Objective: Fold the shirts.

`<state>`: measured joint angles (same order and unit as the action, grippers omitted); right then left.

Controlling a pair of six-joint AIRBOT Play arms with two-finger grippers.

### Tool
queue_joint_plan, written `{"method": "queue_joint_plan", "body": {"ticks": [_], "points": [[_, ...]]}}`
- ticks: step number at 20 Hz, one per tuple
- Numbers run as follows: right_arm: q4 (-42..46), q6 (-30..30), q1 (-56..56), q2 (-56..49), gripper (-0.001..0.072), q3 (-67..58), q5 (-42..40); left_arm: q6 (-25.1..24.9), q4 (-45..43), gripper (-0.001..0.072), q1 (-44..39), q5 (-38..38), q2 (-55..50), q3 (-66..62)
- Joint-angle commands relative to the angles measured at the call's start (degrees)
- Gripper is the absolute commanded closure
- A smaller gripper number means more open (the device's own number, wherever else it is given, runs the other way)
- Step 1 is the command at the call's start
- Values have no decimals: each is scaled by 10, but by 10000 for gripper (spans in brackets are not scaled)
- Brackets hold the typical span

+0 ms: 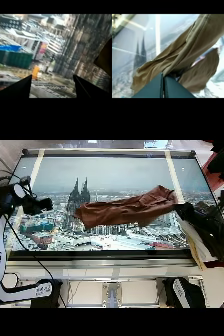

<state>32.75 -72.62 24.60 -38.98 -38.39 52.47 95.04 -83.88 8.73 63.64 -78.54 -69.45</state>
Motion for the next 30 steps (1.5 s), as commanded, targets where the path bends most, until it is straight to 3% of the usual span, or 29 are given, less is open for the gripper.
{"method": "queue_joint_plan", "body": {"ticks": [1, 3, 4, 8, 14, 20, 30], "points": [[96, -45, 111, 61, 684, -17, 141, -107, 246, 151, 4, 42, 8, 67], [91, -43, 121, 62, 683, -17, 145, -167, 373, 150, -6, 49, 7, 74], [84, -40, 121, 62, 683, -17, 145, -172, 397, 150, -14, 34, 7, 74], [60, -26, 121, 62, 683, -17, 140, -101, 407, 150, -54, -33, -19, 74], [60, -23, 121, 62, 683, -17, 131, -62, 409, 150, -84, -64, -98, 74], [61, -23, 121, 62, 683, -17, 114, 6, 337, 150, -84, -103, -108, 74], [60, -23, 121, 62, 683, -17, 113, 10, 393, 151, -93, -151, -151, 74]]}}
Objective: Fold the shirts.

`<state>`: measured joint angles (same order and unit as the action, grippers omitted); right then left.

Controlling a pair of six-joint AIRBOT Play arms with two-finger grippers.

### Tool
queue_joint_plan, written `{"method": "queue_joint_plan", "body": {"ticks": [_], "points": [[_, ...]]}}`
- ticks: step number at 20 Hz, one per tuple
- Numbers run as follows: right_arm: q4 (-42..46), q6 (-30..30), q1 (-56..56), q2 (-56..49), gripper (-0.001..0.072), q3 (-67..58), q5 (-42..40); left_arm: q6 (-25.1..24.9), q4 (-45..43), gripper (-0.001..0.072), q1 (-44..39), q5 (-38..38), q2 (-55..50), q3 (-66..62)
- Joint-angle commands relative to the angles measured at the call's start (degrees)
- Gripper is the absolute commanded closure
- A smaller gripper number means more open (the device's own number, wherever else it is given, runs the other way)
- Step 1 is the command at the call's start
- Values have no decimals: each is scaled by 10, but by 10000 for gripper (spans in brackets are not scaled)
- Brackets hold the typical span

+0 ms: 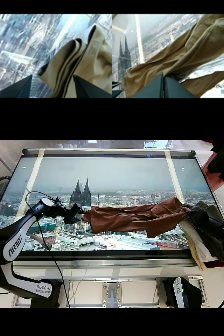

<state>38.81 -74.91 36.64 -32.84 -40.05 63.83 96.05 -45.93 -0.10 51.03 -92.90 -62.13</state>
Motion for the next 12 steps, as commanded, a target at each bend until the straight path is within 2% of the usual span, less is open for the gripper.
{"method": "queue_joint_plan", "body": {"ticks": [1, 3, 4, 5, 7, 8, 11, 12], "points": [[0, 0, 0, 0, 683, 0, -1, 1, 13, 151, -9, -31, -8, 0], [0, 0, 0, 0, 683, 0, -1, 2, 13, 161, -19, -39, -9, 0], [0, 0, 0, 0, 683, 0, -1, 2, 12, 211, -22, -40, -10, 0], [0, 0, 0, 0, 683, 0, -1, 2, 12, 313, -24, -41, -10, 0], [0, 0, 0, 0, 683, 0, -1, 2, 10, 609, -24, -43, -11, 0], [0, 0, 0, 0, 683, 0, -2, 2, 12, 694, -24, -44, -11, 0], [-10, 0, 0, 1, 683, -1, -17, -4, 46, 693, -21, -41, -9, -11], [-26, 7, 0, 2, 683, -1, -25, -28, 85, 693, -17, -35, -2, -23]]}}
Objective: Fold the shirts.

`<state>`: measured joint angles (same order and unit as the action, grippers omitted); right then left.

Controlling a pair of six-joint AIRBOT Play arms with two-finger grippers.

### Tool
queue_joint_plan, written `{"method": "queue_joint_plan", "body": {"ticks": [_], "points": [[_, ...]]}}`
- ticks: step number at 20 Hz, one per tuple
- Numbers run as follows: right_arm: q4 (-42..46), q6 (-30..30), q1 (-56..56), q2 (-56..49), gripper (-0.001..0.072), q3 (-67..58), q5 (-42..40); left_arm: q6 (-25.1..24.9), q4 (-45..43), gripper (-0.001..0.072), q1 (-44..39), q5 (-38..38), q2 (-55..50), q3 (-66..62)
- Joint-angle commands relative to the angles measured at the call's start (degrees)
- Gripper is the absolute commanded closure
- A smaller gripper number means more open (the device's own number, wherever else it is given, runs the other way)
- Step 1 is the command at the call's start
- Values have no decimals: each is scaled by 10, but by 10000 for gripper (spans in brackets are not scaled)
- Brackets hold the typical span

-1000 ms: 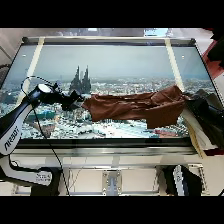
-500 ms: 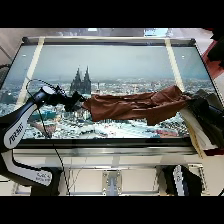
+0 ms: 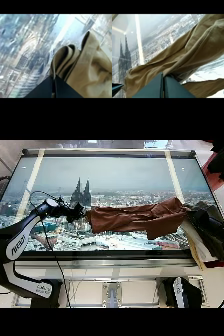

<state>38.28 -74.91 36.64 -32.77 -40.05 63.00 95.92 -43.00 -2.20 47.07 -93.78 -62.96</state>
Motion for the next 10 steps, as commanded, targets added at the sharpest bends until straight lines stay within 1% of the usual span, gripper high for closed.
{"method": "queue_joint_plan", "body": {"ticks": [1, 3, 4, 5, 7, 10], "points": [[-37, 24, 0, 3, 683, -7, -14, -82, 112, 693, 10, 8, 21, -32], [-30, 27, 1, 3, 684, -46, 3, -200, 211, 693, 31, 38, 70, -78], [-24, 27, 1, 3, 684, -78, 14, -240, 242, 693, 43, 57, 102, -104], [-24, 27, 1, 3, 684, -113, 19, -264, 261, 694, 57, 70, 139, -132], [-22, 27, 1, 3, 684, -195, 22, -289, 267, 693, 87, 74, 223, -187], [19, 24, 1, 3, 686, -305, 17, -298, 259, 694, 131, 45, 353, -247]]}}
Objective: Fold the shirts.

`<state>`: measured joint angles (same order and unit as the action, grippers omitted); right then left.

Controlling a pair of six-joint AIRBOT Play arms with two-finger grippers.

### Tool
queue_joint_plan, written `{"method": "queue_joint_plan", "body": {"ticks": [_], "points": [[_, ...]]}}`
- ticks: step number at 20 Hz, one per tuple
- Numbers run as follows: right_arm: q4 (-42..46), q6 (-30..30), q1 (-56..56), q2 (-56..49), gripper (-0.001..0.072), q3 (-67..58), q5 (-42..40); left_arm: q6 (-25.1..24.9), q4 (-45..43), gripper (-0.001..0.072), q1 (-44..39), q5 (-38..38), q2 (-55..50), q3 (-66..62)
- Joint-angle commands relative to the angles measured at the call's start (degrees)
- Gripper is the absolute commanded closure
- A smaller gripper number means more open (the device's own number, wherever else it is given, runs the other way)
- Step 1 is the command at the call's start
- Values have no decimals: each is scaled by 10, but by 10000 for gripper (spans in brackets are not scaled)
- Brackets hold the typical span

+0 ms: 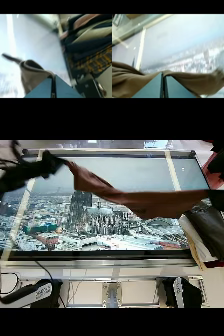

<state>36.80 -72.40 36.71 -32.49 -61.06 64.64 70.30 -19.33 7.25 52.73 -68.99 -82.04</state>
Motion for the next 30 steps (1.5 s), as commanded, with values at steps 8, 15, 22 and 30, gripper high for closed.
{"method": "queue_joint_plan", "body": {"ticks": [8, 15, 22, 30], "points": [[102, -34, 0, -15, 688, -231, -9, 139, -329, 694, 53, 97, 247, -80], [126, -33, 0, -26, 689, -334, 6, 136, -304, 694, 53, 2, 273, -107], [116, -33, 0, -42, 689, -378, 34, 131, -437, 695, 53, 34, 268, -188], [-71, 11, -108, -288, 688, -370, 58, 172, -506, 696, 3, 104, 52, -188]]}}
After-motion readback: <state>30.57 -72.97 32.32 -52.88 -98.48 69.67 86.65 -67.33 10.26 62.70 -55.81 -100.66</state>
